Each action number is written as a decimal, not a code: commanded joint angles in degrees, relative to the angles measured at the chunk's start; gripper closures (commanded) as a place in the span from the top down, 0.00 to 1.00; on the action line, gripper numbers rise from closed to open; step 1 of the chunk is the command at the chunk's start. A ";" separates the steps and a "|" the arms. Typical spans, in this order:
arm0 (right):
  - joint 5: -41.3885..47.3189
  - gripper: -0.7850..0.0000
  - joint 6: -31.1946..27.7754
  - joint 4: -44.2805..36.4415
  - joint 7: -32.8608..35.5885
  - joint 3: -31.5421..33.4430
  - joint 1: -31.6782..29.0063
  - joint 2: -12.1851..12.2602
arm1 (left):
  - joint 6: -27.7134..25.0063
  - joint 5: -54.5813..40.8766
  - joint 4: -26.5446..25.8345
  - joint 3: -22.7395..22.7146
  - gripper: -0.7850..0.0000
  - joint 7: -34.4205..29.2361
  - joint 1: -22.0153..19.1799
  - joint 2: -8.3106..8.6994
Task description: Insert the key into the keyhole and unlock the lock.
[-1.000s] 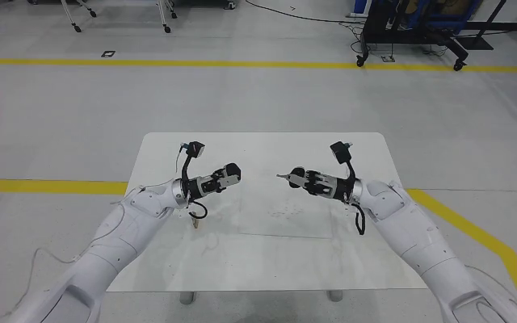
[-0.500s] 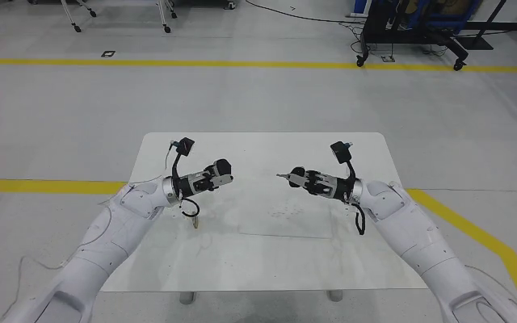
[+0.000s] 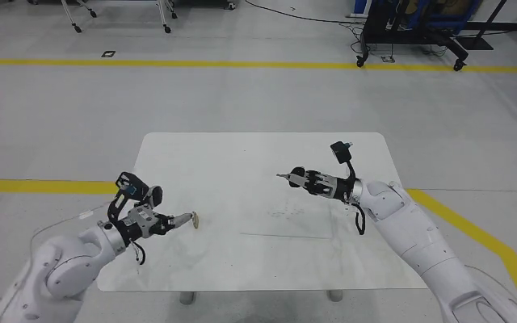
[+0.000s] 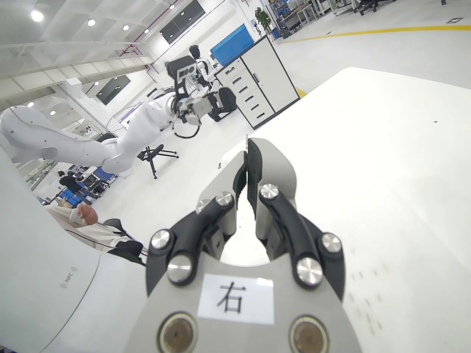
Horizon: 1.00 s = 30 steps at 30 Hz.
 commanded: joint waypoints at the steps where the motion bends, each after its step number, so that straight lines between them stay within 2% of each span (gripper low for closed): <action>1: 0.00 0.00 0.00 0.00 0.00 0.00 0.00 0.00 | 5.60 5.89 -4.08 1.97 1.00 -2.36 4.19 -0.19; 4: 0.00 0.00 0.00 0.00 0.00 0.00 0.00 0.00 | 10.99 9.39 -2.72 6.99 0.98 -4.23 1.79 -0.72; 8: 0.00 0.00 0.00 0.00 0.00 0.00 0.00 0.00 | 17.32 12.73 2.70 15.40 0.82 -6.88 -6.24 -1.92; 11: 0.00 0.00 0.00 0.00 0.00 0.00 0.00 0.00 | 19.42 12.28 6.60 20.46 0.71 -8.42 -11.86 -2.97; 13: 0.00 0.00 0.00 0.00 0.00 0.00 0.00 0.00 | 20.97 12.57 9.12 22.88 0.60 -9.01 -14.79 -3.60; 16: 0.00 0.00 0.00 0.00 0.00 0.00 0.00 0.00 | 23.60 13.92 12.13 25.70 0.55 -9.76 -18.15 -4.42; 19: 0.00 0.00 0.00 0.00 0.00 0.00 0.00 0.00 | 24.63 15.16 14.04 27.77 0.49 -10.85 -20.36 -5.03; 23: 0.00 0.00 0.00 0.00 0.00 0.00 0.00 0.00 | 25.28 15.16 14.90 28.74 0.39 -10.79 -21.35 -5.53; 24: 0.00 0.00 0.00 0.00 0.00 0.00 0.00 0.00 | 25.38 15.34 14.94 28.81 0.33 -10.71 -21.38 -5.61; 25: 0.00 0.00 0.00 0.00 0.00 0.00 0.00 0.00 | 24.96 16.05 14.93 29.11 0.00 -11.09 -21.33 -5.63; 30: 0.00 0.00 0.00 0.00 0.00 0.00 0.00 0.00 | 24.98 18.80 15.23 29.79 0.00 -11.36 -21.71 -5.91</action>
